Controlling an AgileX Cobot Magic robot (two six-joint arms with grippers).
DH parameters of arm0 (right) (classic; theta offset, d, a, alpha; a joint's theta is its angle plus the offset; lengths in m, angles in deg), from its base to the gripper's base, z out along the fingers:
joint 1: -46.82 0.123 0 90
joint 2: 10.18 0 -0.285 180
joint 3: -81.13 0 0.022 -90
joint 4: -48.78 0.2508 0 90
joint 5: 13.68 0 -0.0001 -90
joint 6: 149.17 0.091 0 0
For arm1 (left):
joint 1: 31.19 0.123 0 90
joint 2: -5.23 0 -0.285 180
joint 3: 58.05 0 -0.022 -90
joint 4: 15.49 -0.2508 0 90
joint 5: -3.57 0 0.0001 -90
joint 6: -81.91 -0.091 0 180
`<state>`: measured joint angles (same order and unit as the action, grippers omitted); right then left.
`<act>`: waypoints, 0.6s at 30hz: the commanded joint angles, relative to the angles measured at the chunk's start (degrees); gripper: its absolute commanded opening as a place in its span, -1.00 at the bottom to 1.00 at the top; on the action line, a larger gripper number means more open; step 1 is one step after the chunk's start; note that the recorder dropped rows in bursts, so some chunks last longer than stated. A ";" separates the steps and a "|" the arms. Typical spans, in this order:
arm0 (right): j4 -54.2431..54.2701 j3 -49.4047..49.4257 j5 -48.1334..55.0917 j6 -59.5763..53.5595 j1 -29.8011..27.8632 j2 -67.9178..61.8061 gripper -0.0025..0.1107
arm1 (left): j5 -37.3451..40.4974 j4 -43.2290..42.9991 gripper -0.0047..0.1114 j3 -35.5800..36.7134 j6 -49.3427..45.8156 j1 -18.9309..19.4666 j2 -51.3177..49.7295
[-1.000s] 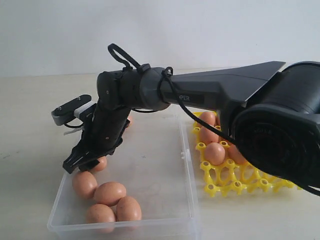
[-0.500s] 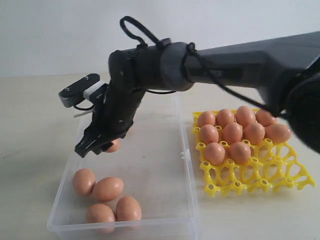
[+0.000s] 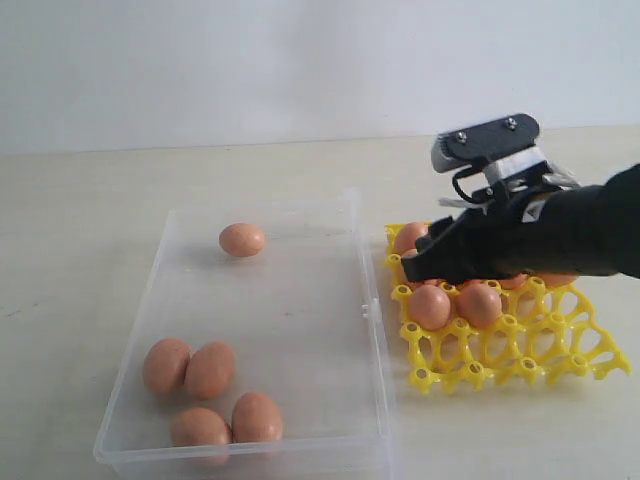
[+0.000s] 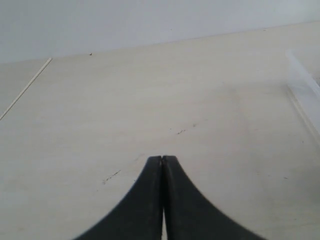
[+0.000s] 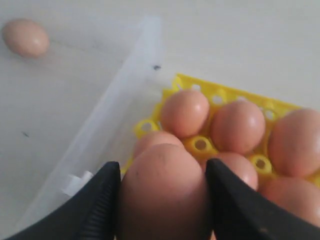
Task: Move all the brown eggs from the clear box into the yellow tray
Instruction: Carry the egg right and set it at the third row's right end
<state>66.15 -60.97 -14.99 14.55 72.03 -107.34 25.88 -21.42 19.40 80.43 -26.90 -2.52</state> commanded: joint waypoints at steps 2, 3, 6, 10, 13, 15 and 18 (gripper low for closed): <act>0.23 2.91 -1.11 1.85 -4.37 0.55 -0.96 | -0.51 0.03 -0.92 -0.23 0.25 -0.29 -0.04; 0.23 3.03 -1.00 2.64 -5.03 0.55 -0.96 | -0.51 0.03 -0.92 -0.23 0.25 -0.29 -0.04; 0.23 3.03 -1.00 3.02 -6.77 0.55 -0.96 | -0.51 0.03 -0.92 -0.23 0.25 -0.29 -0.04; 0.23 3.03 -1.65 5.05 -8.50 0.55 -0.96 | -0.51 0.03 -0.92 -0.23 0.25 -0.29 -0.04; 0.23 3.03 -1.78 5.40 -9.72 0.55 -0.96 | -0.51 0.03 -0.92 -0.23 0.25 -0.29 -0.04; 0.23 3.03 -1.89 5.87 -10.45 0.55 -0.96 | -0.51 0.03 -0.92 -0.23 0.25 -0.29 -0.04; -0.02 3.03 -1.89 5.87 -10.67 0.55 -0.96 | -0.51 0.03 -0.92 -0.23 0.25 -0.29 -0.04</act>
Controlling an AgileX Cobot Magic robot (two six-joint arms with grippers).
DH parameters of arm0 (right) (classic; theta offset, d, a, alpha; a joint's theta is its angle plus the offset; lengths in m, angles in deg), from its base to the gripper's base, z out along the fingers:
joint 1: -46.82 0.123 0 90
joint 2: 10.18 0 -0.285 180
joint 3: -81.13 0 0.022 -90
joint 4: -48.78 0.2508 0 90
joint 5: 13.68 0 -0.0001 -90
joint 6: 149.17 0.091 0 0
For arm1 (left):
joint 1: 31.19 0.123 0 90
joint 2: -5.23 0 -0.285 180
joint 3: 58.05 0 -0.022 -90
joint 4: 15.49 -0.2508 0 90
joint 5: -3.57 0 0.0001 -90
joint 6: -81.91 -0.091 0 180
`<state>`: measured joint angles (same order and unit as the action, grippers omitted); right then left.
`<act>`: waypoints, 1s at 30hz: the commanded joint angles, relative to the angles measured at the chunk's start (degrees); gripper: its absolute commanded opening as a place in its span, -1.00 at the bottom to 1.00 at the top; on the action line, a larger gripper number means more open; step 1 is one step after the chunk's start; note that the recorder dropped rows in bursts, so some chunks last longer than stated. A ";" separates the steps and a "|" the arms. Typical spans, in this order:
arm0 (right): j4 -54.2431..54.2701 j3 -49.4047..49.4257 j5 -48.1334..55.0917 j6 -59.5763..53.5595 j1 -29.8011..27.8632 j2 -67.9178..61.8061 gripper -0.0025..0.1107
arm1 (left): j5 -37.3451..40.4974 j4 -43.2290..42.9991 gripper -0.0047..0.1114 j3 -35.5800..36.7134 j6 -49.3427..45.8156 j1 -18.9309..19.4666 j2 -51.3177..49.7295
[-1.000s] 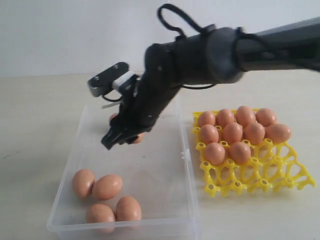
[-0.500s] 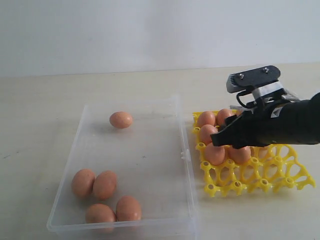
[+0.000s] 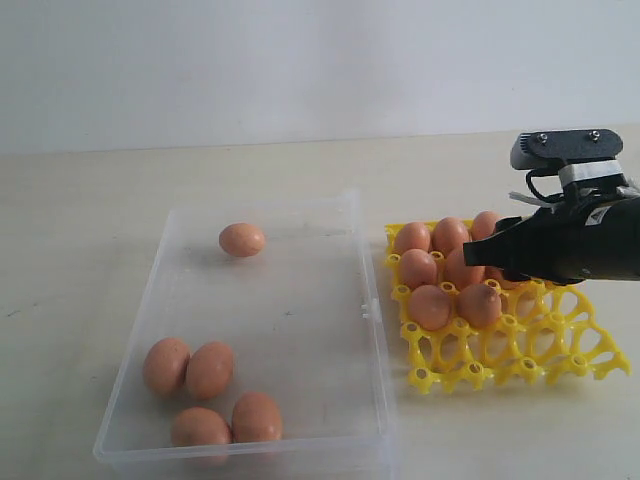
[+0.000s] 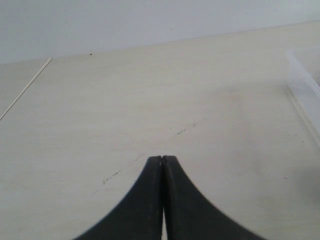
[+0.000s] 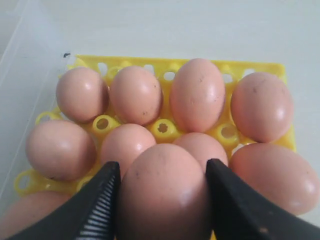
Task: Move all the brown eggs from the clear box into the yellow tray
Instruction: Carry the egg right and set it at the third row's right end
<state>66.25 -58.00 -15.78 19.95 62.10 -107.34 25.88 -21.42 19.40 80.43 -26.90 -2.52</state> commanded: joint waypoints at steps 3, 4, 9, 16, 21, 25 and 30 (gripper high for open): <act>-0.11 1.03 -2.82 0.55 -0.75 0.45 -0.96 | -0.51 0.03 -0.92 -0.23 0.25 -0.29 -0.04; -0.11 1.80 -3.63 0.59 -0.75 0.45 -0.96 | -0.51 0.03 -0.92 -0.23 0.25 -0.29 -0.04; -0.11 4.83 -8.29 0.99 -0.75 -0.82 -0.96 | -0.51 0.03 -0.92 -0.23 0.25 -0.29 -0.04; -0.11 5.10 -9.60 1.12 -0.75 -2.81 -0.96 | -0.51 0.03 -0.92 -0.23 0.25 -0.29 -0.04; -0.64 5.10 -10.77 2.56 -0.75 -4.60 -0.96 | -0.51 0.03 -0.92 -0.23 0.25 -0.29 -0.04; -0.97 5.10 -11.84 4.02 -0.75 -5.67 -0.91 | -0.51 0.03 -0.92 -0.23 0.25 -0.29 -0.04; -0.97 5.10 -12.55 4.02 -0.61 -5.67 -0.55 | -0.51 0.03 -0.92 -0.23 0.25 -0.29 -0.04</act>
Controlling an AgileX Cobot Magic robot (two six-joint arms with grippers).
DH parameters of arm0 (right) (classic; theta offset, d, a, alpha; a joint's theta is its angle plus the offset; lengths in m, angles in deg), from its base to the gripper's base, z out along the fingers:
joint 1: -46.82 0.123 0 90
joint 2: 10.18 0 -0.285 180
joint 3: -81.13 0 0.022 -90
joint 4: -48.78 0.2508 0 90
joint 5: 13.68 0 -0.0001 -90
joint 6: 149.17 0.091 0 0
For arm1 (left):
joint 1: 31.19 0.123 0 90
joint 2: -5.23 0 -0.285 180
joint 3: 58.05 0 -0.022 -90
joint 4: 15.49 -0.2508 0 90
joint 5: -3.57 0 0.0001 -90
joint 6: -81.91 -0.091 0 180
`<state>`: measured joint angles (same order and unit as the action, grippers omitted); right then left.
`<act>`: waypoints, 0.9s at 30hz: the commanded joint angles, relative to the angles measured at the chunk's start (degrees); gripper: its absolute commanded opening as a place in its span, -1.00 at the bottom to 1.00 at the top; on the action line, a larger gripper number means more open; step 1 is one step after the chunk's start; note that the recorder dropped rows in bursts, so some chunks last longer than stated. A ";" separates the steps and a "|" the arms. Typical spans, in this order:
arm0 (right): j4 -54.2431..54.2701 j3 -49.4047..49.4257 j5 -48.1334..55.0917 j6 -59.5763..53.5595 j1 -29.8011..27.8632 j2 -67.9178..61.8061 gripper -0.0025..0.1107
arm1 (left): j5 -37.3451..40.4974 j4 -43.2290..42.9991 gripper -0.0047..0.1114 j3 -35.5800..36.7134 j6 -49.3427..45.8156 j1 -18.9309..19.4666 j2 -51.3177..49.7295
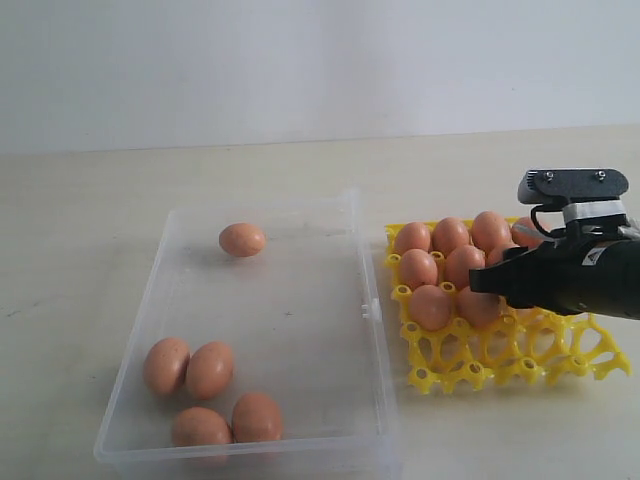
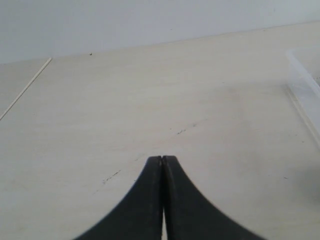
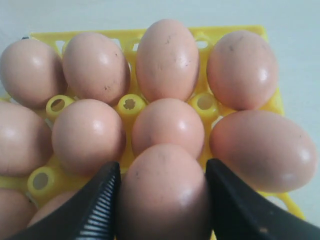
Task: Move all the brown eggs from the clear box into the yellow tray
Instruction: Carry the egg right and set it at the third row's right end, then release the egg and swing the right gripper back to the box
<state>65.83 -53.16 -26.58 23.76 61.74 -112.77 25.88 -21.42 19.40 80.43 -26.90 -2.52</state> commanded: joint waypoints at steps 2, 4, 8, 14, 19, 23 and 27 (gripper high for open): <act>-0.54 0.25 -1.74 0.86 -0.24 -0.24 -0.34 | -0.51 0.03 -0.92 -0.23 0.25 -0.29 -0.04; -0.54 0.25 -1.74 1.32 -0.24 -0.24 -0.10 | -0.51 0.03 -0.92 -0.23 0.25 -0.29 -0.04; -0.54 0.25 -1.74 1.32 -0.24 -0.24 0.08 | -0.51 0.03 -0.92 -0.23 0.25 -0.29 -0.04; -0.54 0.25 -1.74 1.32 -0.24 -0.11 0.08 | -0.51 0.03 -0.92 -0.23 0.14 -0.29 -0.04; 0.68 -0.02 -0.02 1.32 -0.24 3.26 0.07 | -0.51 0.03 -0.92 -0.23 0.14 -0.29 -0.04; 0.94 -5.51 12.90 2.19 0.33 6.89 -0.03 | -0.51 0.03 -0.92 -0.23 0.14 -0.29 -0.04; 1.30 -14.02 26.34 -1.50 4.56 7.61 -0.07 | -0.51 0.03 -0.92 -0.23 0.14 -0.29 -0.04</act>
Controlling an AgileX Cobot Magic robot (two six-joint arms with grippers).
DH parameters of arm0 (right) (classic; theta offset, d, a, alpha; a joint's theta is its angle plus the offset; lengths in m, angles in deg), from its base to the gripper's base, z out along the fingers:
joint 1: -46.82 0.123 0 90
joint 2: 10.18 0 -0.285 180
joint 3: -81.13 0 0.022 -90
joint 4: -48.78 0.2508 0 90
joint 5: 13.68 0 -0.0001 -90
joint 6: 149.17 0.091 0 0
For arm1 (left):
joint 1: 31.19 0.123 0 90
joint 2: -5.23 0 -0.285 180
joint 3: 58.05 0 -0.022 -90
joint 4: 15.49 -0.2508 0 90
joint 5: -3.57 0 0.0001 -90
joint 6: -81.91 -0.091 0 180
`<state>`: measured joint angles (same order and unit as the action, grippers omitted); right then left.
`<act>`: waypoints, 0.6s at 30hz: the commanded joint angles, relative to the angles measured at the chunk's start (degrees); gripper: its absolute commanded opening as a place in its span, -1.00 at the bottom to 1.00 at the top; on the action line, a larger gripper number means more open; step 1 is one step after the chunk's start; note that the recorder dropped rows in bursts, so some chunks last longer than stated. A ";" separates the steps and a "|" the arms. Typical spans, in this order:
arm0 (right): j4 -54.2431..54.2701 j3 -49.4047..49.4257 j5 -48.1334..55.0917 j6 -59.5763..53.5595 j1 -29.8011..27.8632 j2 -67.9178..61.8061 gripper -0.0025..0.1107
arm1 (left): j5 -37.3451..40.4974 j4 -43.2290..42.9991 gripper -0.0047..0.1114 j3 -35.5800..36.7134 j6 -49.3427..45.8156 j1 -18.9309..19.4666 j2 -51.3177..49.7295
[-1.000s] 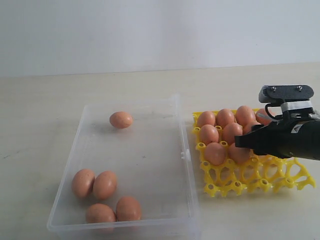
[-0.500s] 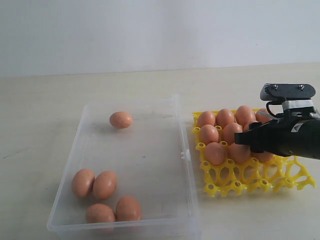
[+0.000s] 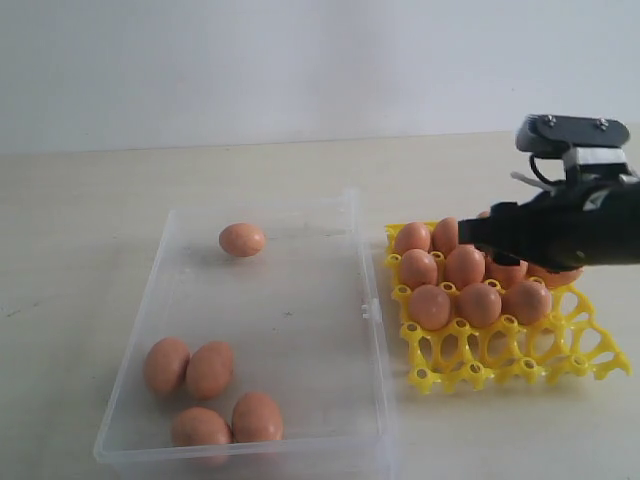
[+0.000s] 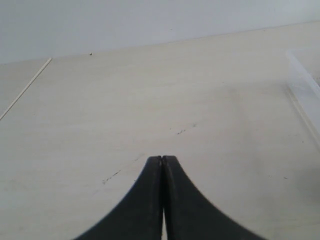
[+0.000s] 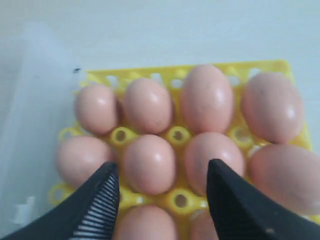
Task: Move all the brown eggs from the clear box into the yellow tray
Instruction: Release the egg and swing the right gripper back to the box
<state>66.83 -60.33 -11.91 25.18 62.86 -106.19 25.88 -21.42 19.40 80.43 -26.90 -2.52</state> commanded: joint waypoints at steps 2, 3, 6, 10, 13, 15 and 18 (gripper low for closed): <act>2.95 -11.06 15.52 -4.49 7.25 0.65 -0.07 | -0.51 0.03 -0.92 -0.23 0.14 -0.29 -0.04; 5.51 -12.90 16.56 -6.38 9.44 0.24 -0.07 | -0.51 0.03 -0.92 -0.23 0.14 -0.29 -0.04; 11.84 -17.54 17.19 -13.30 15.86 -1.47 -0.07 | -0.51 0.03 -0.92 -0.23 0.14 -0.29 -0.04; 11.86 -23.87 20.00 -14.92 23.18 -7.10 -0.07 | -0.51 0.03 -0.92 -0.23 0.32 -0.29 -0.04; 11.60 -27.87 23.78 -14.92 26.18 -12.81 -0.07 | -0.51 0.03 -0.92 -0.23 0.32 -0.29 -0.04; 11.44 -29.30 25.80 -14.92 27.34 -16.70 -0.07 | -0.51 0.03 -0.92 -0.23 0.32 -0.29 -0.04; 11.01 -29.55 27.33 -14.92 27.33 -20.66 -0.07 | -0.51 0.03 -0.92 -0.23 0.10 -0.29 -0.04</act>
<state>78.60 -89.18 13.70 10.78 90.06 -123.70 25.88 -21.42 19.40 80.43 -26.90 -2.52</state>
